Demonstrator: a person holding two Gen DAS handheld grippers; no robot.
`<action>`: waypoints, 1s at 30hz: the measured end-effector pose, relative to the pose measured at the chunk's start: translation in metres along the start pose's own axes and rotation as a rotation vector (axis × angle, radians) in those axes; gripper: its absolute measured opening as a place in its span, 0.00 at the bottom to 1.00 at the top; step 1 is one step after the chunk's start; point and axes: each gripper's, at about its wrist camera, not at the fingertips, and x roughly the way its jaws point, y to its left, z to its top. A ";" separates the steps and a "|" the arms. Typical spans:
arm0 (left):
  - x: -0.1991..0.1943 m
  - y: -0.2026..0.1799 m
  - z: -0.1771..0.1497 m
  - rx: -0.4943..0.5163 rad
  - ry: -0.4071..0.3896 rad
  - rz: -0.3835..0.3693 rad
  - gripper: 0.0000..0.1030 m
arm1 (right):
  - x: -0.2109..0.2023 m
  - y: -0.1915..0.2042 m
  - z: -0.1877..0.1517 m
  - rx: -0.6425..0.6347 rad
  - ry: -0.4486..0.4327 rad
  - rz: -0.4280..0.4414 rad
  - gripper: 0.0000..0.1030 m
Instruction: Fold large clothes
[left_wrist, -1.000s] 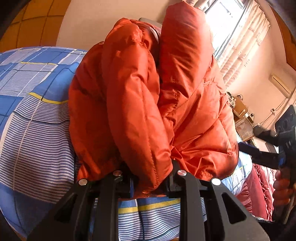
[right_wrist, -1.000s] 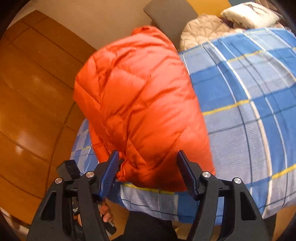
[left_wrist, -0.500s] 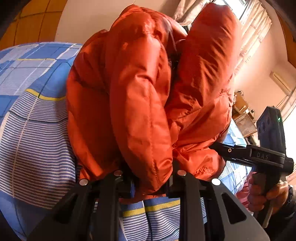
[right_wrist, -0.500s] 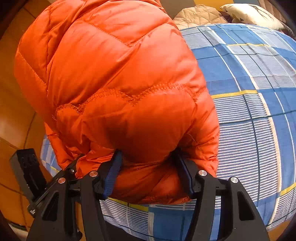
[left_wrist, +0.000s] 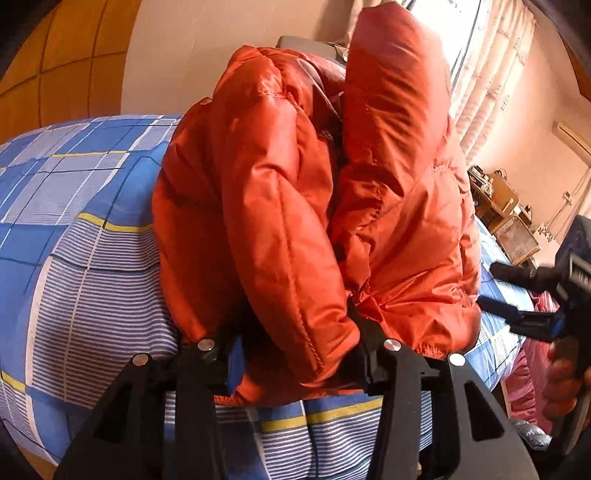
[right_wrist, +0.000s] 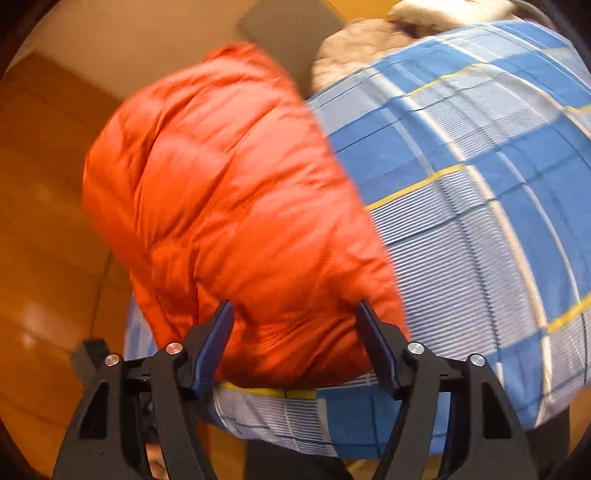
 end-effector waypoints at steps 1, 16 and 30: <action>-0.001 0.002 0.000 0.006 0.003 -0.003 0.45 | -0.005 -0.003 0.002 0.034 -0.025 0.003 0.83; 0.005 0.020 0.006 0.012 0.019 -0.070 0.45 | 0.002 0.036 0.029 0.375 -0.050 0.270 0.83; 0.017 0.028 0.011 0.020 0.027 -0.123 0.41 | 0.064 0.061 0.053 0.337 -0.054 -0.039 0.88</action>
